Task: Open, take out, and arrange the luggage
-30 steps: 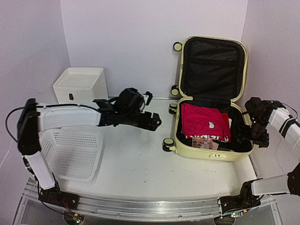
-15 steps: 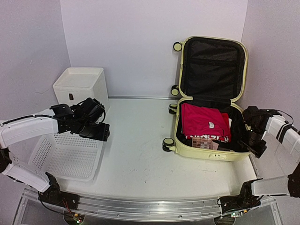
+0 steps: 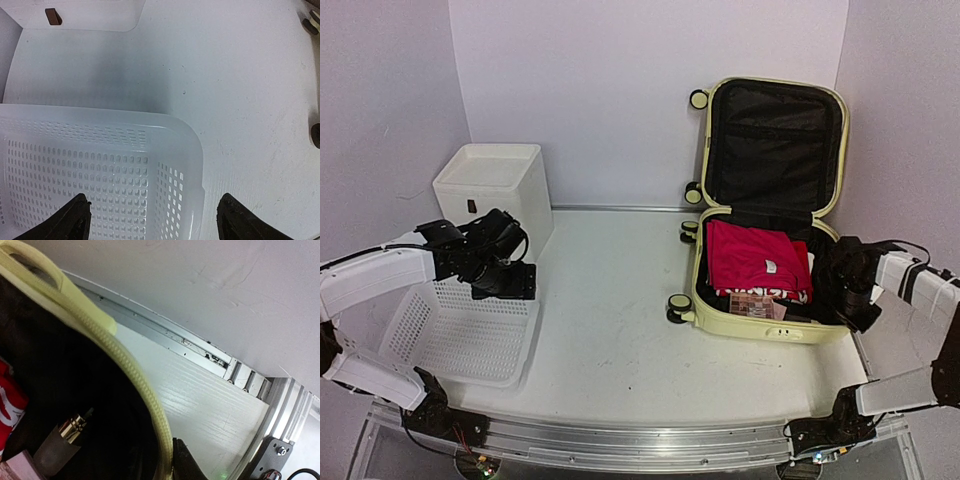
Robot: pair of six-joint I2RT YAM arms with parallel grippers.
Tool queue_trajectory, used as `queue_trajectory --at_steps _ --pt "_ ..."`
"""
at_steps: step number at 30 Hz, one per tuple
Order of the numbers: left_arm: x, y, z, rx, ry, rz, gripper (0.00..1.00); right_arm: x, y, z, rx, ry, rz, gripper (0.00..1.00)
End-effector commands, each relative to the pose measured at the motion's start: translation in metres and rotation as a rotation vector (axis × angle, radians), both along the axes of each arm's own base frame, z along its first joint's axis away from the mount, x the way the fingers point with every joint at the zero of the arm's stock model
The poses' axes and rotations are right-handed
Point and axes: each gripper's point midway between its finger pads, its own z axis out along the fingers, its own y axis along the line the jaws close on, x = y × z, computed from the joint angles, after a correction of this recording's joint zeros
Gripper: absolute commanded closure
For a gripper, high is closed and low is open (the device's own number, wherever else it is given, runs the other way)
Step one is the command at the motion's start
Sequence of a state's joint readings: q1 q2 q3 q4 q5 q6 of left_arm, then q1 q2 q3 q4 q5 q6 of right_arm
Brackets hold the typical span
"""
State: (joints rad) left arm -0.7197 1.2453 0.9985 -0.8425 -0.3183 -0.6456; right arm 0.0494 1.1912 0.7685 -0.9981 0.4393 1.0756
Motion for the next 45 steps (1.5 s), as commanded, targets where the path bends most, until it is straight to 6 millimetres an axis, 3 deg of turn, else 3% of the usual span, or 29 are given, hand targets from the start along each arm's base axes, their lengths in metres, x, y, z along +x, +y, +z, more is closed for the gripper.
queue_trajectory --at_steps 1,10,15,16,19,22,27,33,37,41,45 --pt "-0.001 0.011 -0.002 0.01 0.007 0.044 0.12 0.026 -0.011 0.007 -0.072 -0.078 -0.005 0.84" --pt "-0.005 0.016 -0.021 0.021 0.067 0.075 0.12 0.071 -0.021 0.022 -0.172 -0.1 0.139 0.97" --pt "-0.005 0.01 -0.035 0.039 0.12 0.06 0.08 0.087 -0.021 0.027 -0.203 -0.094 0.217 0.97" --pt "-0.005 0.01 -0.038 0.045 0.128 0.058 0.07 0.088 -0.02 0.028 -0.201 -0.092 0.236 0.93" --pt "-0.004 0.011 -0.044 0.07 0.141 0.053 0.06 0.084 -0.013 0.034 -0.173 -0.092 0.303 0.53" --pt "-0.001 0.011 -0.046 0.091 0.142 0.048 0.07 0.076 0.003 0.043 -0.112 -0.082 0.44 0.26" --pt "-0.001 -0.001 -0.06 0.079 0.212 0.028 0.14 0.058 0.029 0.064 -0.018 -0.113 0.632 0.13" --pt "-0.007 -0.043 -0.07 -0.134 0.27 -0.039 0.15 0.041 0.052 0.092 0.055 -0.213 0.737 0.07" --pt "-0.001 -0.082 -0.062 -0.321 0.275 -0.103 0.19 0.033 0.068 0.097 0.138 -0.252 0.772 0.02" --pt "0.029 -0.136 -0.039 -0.521 0.228 -0.175 0.19 0.024 0.088 0.099 0.243 -0.274 0.828 0.02" --pt "0.068 -0.202 -0.034 -0.696 0.251 -0.244 0.18 0.015 0.108 0.105 0.339 -0.315 0.893 0.02"
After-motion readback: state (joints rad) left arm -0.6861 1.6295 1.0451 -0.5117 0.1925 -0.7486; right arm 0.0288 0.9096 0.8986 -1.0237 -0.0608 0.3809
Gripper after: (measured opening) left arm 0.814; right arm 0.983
